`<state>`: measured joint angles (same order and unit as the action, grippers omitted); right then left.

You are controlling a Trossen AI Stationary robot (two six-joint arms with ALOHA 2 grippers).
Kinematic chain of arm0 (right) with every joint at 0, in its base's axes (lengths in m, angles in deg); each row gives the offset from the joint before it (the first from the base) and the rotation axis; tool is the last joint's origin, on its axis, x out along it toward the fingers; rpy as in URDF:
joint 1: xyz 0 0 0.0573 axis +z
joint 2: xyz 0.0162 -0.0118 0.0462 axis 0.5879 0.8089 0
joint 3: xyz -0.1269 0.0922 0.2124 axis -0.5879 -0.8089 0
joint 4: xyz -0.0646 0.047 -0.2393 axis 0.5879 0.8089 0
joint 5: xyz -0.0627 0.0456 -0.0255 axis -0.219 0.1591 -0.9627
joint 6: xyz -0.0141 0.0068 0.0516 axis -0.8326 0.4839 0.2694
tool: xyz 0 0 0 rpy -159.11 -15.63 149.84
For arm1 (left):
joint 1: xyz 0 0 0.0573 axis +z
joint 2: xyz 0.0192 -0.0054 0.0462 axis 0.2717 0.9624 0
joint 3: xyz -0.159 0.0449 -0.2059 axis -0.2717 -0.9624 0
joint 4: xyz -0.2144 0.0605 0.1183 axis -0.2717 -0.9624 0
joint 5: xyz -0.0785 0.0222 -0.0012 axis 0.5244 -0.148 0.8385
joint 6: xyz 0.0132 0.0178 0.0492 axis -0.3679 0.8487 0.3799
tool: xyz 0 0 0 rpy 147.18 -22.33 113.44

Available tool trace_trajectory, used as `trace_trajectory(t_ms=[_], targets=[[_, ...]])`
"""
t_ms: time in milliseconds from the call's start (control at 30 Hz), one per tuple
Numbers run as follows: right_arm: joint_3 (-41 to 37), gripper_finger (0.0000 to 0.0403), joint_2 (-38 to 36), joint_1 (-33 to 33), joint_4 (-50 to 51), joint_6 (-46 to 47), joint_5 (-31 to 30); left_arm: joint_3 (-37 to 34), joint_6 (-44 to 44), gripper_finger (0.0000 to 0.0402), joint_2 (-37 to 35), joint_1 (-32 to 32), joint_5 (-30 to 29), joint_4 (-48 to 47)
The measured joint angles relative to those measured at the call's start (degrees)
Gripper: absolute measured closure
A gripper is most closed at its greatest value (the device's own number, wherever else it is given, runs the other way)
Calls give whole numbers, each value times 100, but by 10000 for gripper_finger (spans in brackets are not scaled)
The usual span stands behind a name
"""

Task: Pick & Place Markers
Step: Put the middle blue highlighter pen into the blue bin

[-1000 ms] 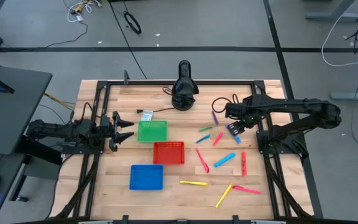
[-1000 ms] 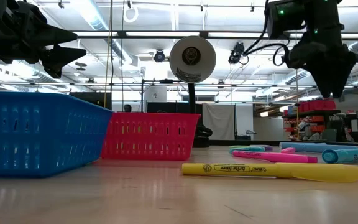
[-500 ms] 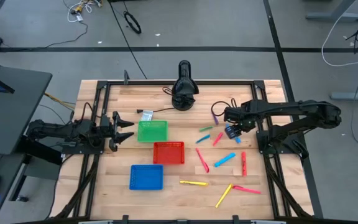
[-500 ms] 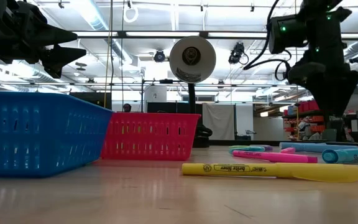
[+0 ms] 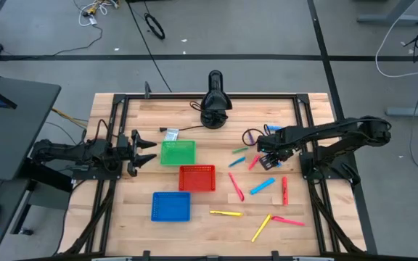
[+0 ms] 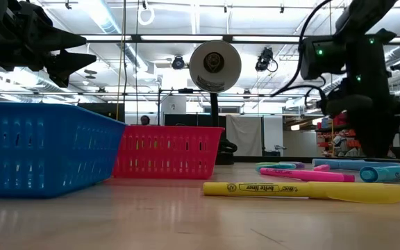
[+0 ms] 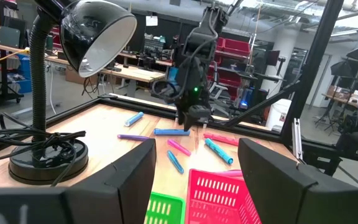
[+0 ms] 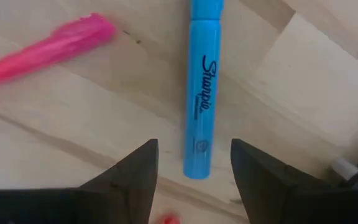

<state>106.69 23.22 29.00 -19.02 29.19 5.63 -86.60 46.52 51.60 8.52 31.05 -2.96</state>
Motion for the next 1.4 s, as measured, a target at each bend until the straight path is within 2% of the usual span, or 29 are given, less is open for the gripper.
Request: trace_trajectory(t_ms=[233, 500, 633, 867, 967, 1400], targets=[[-239, 199, 337, -6, -484, -263, -101, 0, 1, 168, 1, 0, 0, -1], [-361, 202, 334, -100, -623, -266, -58, -2, 1, 168, 1, 0, 0, -1], [-365, 230, 337, -105, -708, -267, -21, 0, 1, 168, 0, 0, 0, 1], [-370, 327, 343, -100, -765, -265, 29, -2, -1, 168, -1, 0, 0, 1], [-372, 356, 343, -100, -822, -265, 13, -1, -3, 168, 1, 0, 0, 0], [-392, 354, 229, -103, -794, -195, -113, -1, -1, 168, 1, 0, 0, 1]])
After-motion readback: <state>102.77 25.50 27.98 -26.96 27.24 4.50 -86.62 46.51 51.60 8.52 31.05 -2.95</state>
